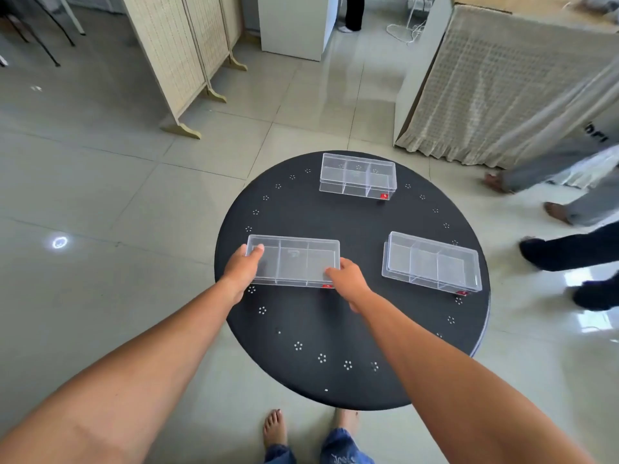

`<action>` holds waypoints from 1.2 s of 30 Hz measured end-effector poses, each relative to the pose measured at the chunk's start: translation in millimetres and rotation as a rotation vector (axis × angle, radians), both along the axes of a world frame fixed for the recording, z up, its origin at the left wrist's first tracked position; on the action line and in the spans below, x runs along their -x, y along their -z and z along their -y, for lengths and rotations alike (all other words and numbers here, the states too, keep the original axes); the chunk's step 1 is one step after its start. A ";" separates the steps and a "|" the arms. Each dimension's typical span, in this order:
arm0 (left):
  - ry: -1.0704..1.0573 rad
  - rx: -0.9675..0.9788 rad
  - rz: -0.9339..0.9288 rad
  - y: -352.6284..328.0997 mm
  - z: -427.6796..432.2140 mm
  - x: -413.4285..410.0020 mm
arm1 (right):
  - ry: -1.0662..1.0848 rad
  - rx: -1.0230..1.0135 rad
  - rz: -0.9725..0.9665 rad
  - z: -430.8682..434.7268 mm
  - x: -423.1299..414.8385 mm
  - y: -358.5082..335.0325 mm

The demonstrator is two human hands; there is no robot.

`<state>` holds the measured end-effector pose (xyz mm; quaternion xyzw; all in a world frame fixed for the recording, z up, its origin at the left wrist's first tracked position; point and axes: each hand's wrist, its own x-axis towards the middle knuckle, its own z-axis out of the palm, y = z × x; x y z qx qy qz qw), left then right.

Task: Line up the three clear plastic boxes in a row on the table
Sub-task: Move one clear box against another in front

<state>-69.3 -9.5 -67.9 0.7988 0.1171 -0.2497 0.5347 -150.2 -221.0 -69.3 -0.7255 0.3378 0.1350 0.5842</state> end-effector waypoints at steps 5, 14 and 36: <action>0.044 0.045 -0.022 -9.4 11.2 24.1 | 0.054 0.032 0.022 11.2 26.5 -3.5; 0.156 0.086 -0.071 -5.2 61.8 67.5 | 0.159 0.117 0.006 57.9 79.1 -5.2; 0.195 -0.268 0.163 -22.3 110.0 63.1 | 0.373 0.341 -0.057 110.7 92.0 -5.7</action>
